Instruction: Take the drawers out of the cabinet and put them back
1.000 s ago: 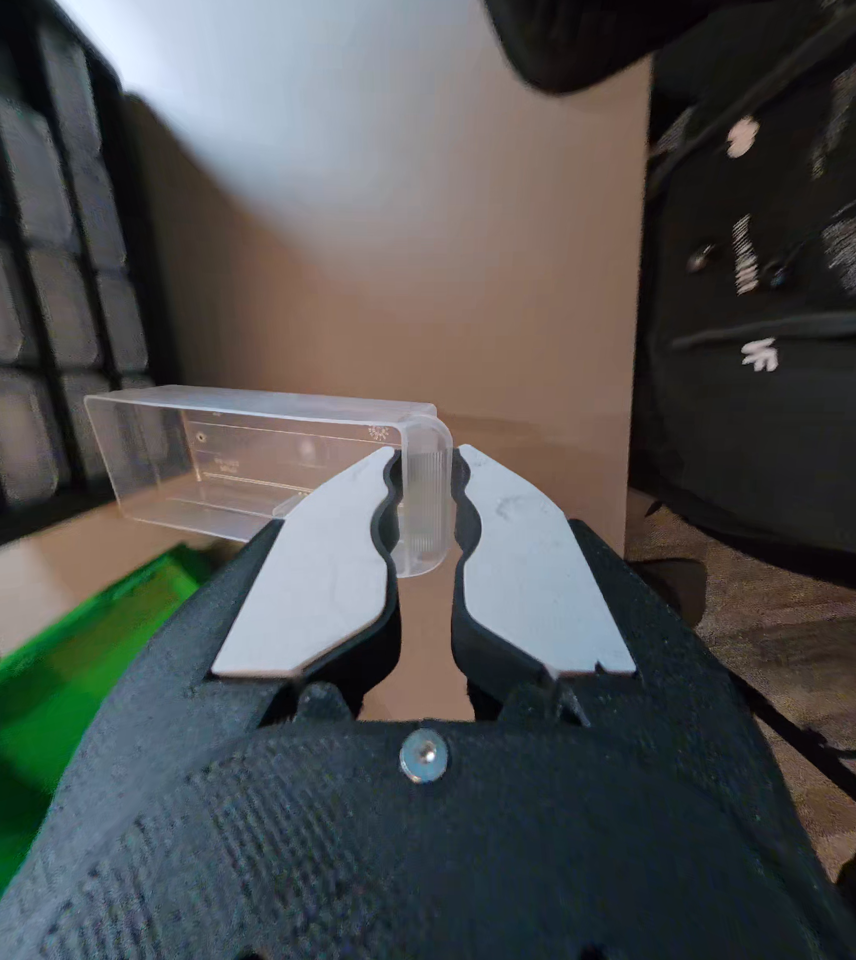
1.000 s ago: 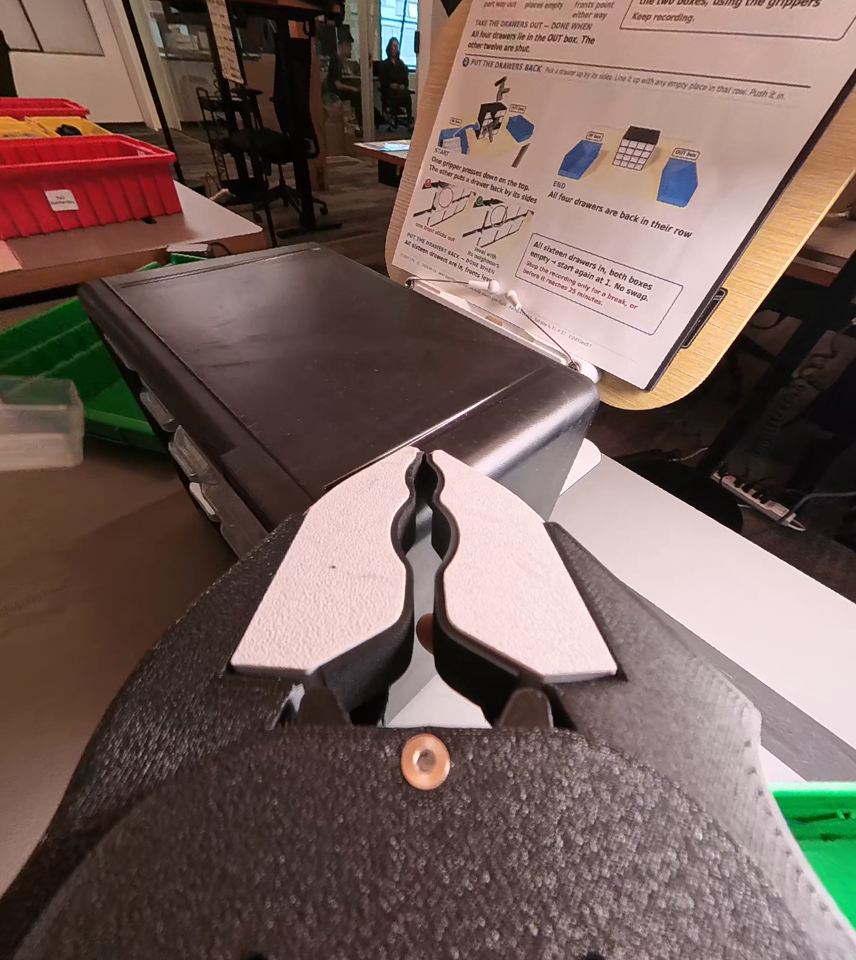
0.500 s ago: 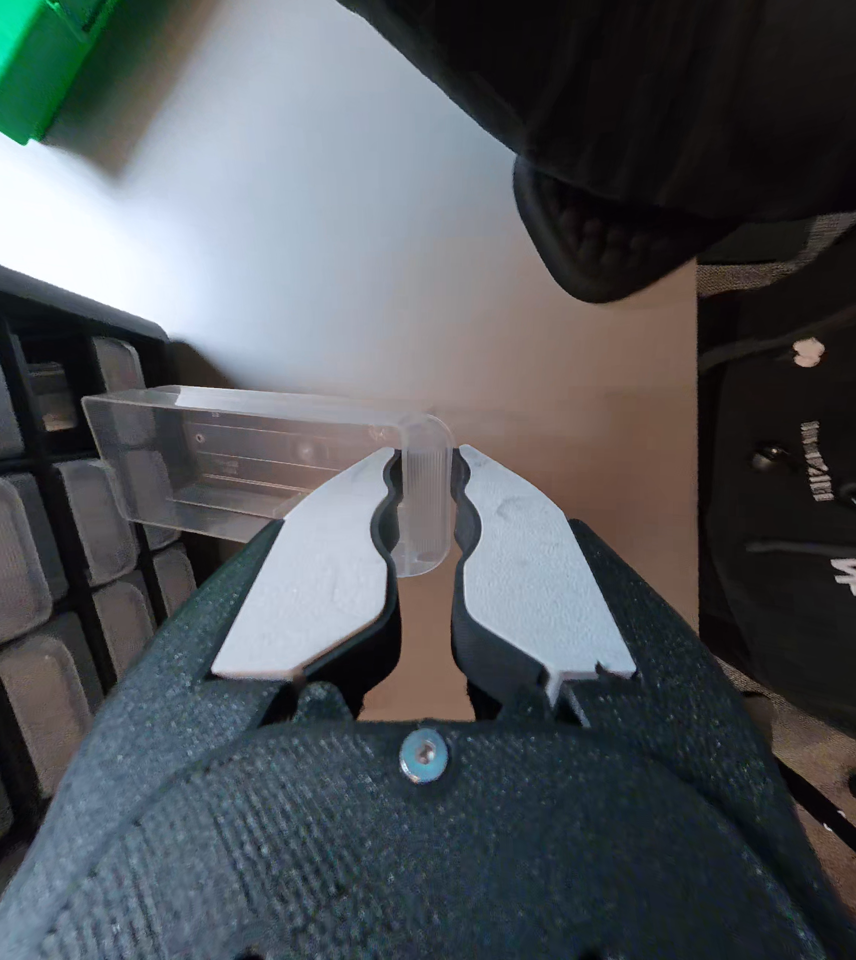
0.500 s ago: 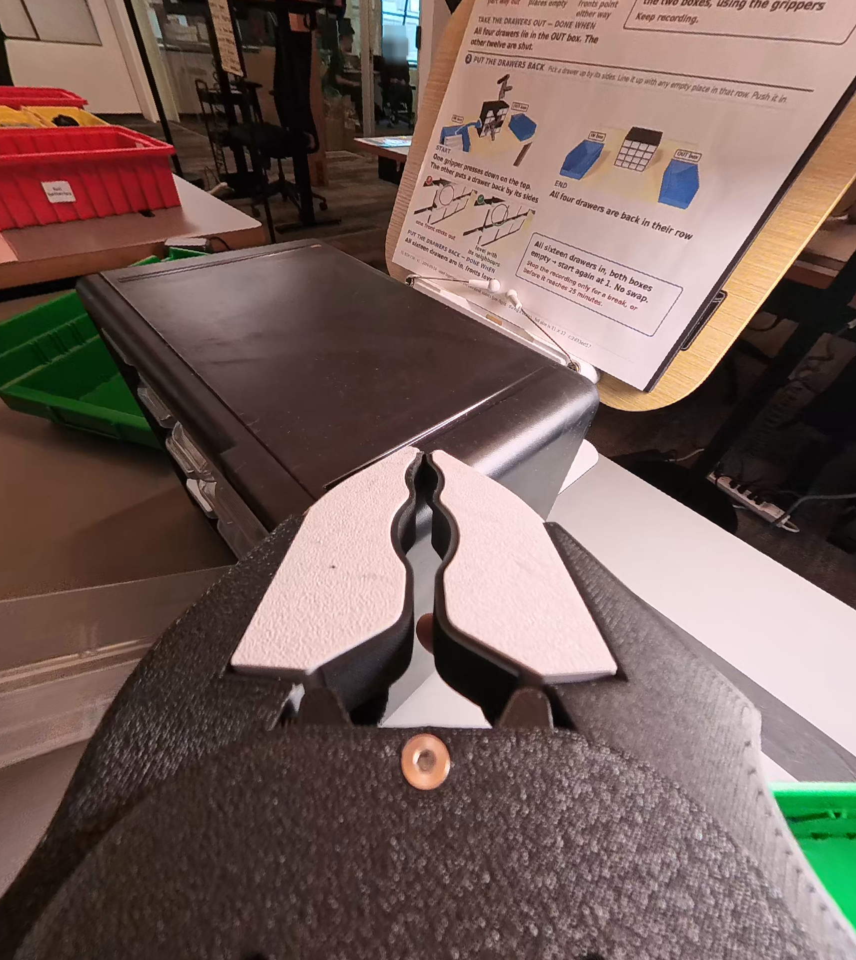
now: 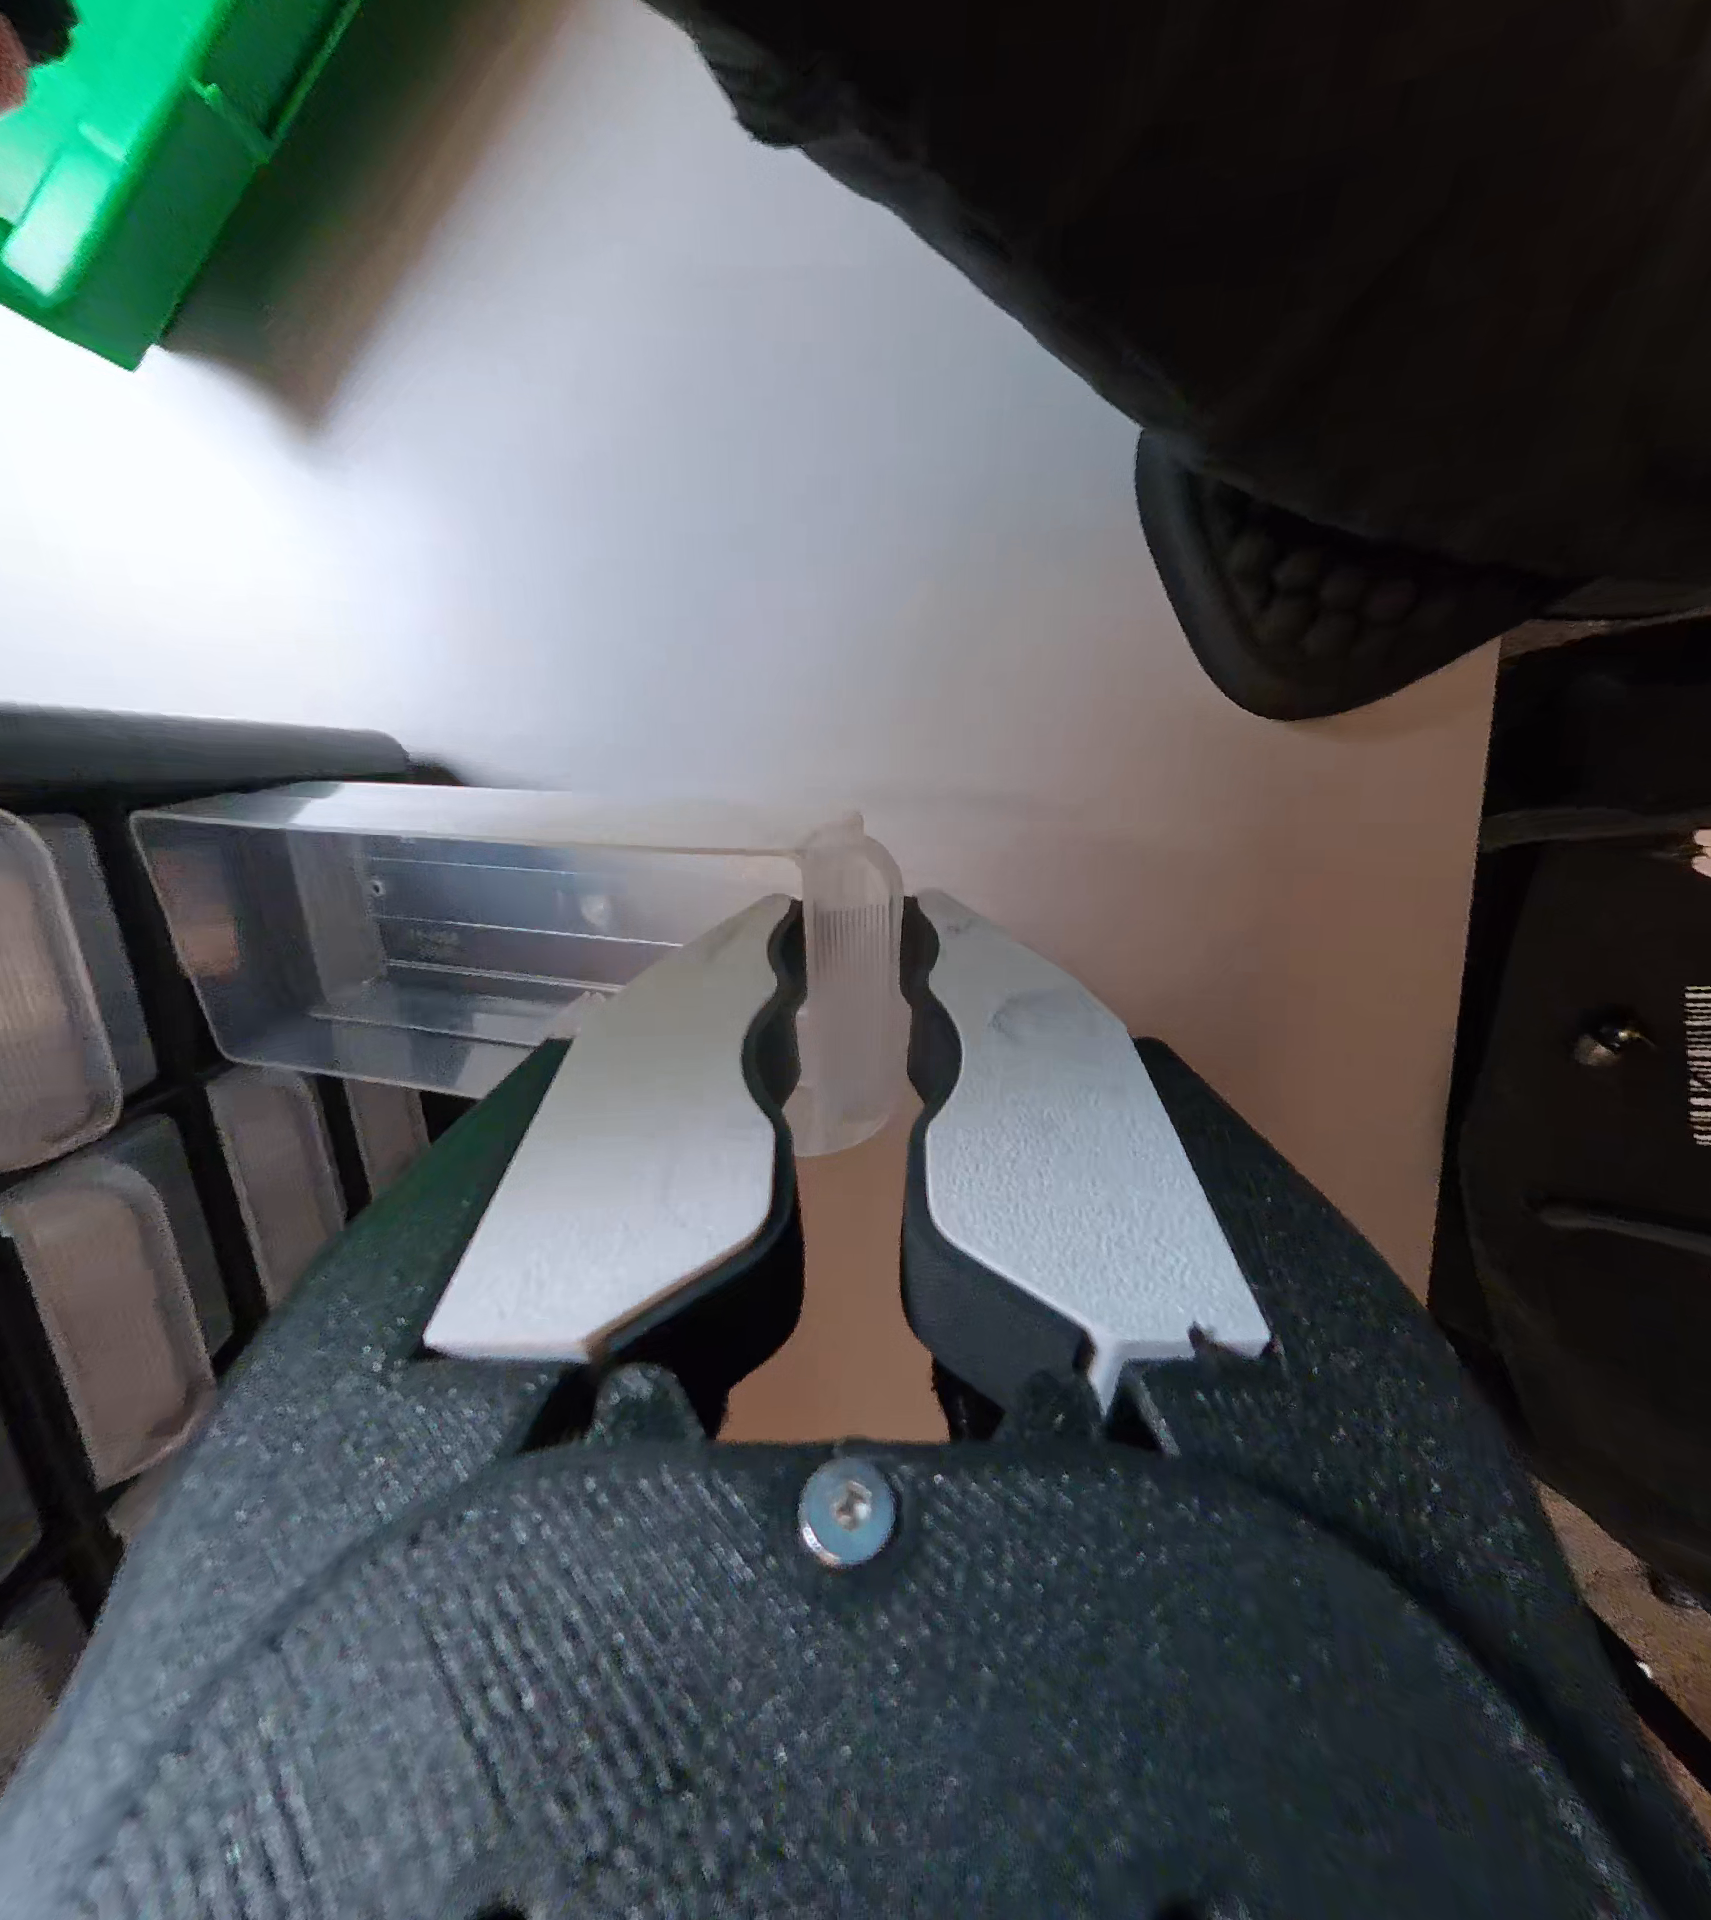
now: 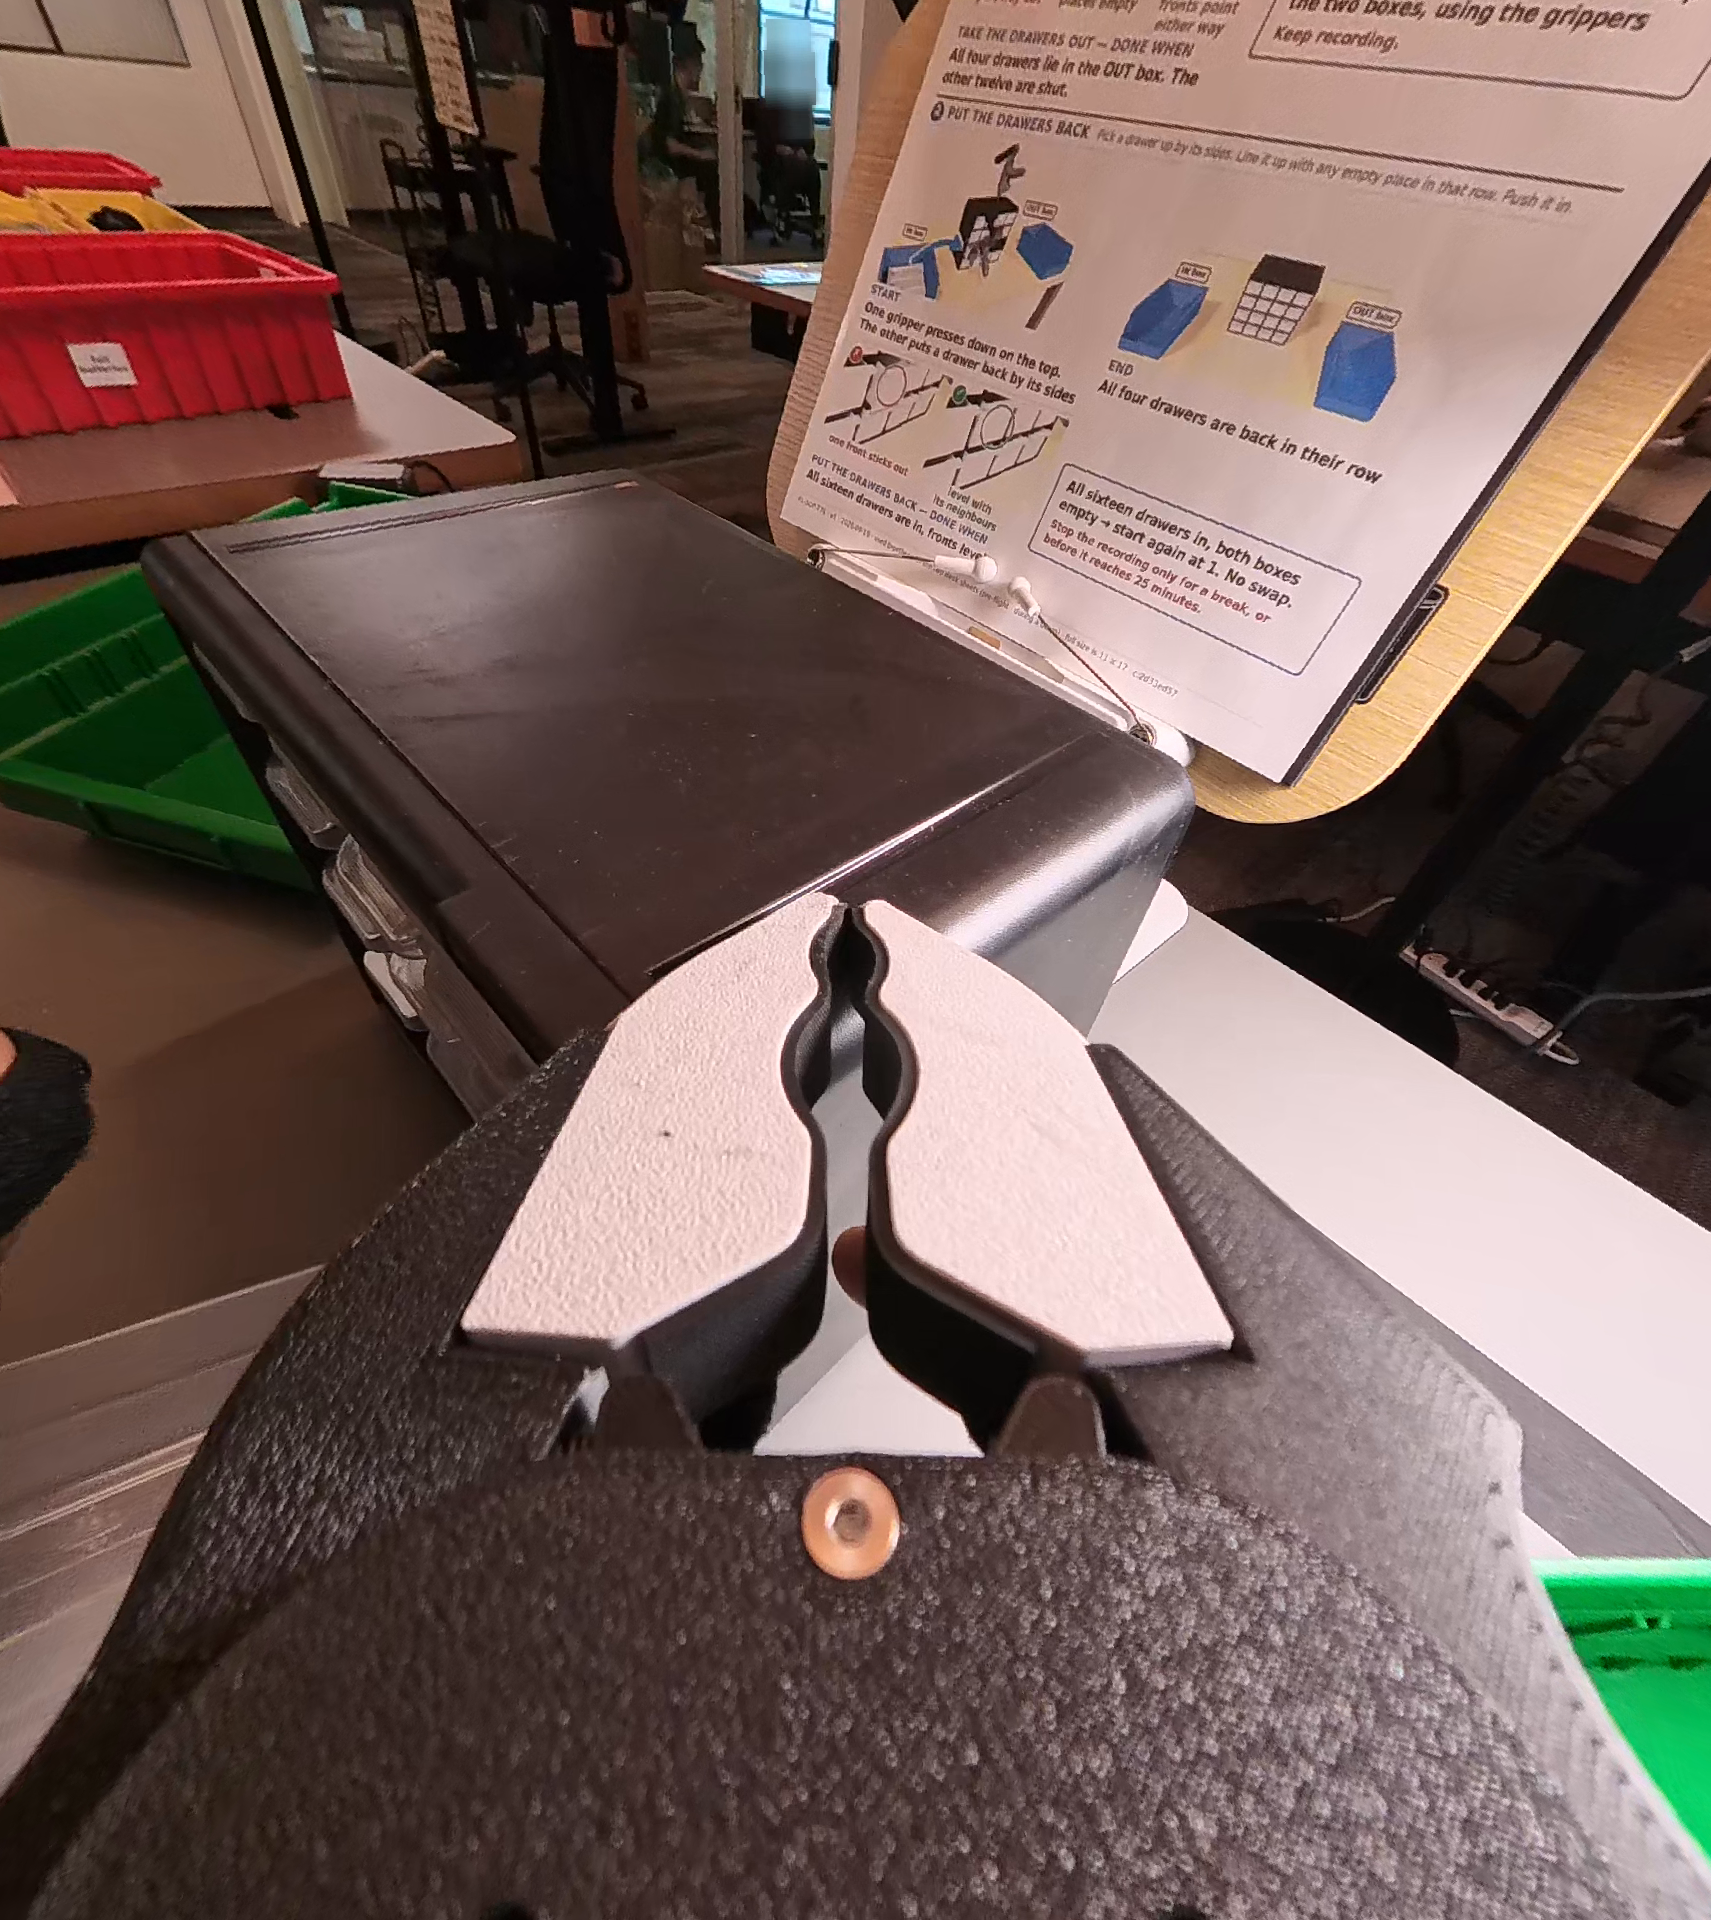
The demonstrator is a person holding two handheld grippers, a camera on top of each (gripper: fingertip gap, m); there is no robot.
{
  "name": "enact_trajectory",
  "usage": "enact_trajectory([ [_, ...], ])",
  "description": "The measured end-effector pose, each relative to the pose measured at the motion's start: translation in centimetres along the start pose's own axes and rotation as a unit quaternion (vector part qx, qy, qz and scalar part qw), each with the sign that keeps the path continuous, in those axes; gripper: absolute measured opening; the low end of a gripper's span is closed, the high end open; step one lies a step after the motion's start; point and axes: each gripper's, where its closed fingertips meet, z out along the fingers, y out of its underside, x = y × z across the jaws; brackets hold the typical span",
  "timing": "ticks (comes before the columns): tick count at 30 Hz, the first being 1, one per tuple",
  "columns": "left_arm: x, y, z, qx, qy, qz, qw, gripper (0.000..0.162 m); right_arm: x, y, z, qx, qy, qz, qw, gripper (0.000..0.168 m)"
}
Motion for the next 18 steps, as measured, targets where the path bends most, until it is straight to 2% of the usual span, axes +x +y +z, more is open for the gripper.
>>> enact_trajectory([
  [11,-1.9,0.0,1.8,-0.055,-0.071,0.024,0.996,0.017,0.0,0.0,0.0,0.000,0.001,-0.002,1.000,0.000],
  [18,-2.8,-0.1,3.0,-0.054,-0.137,0.118,0.982,0.021,0.0,0.0,0.0,0.004,-0.004,0.004,1.000,0.000],
])
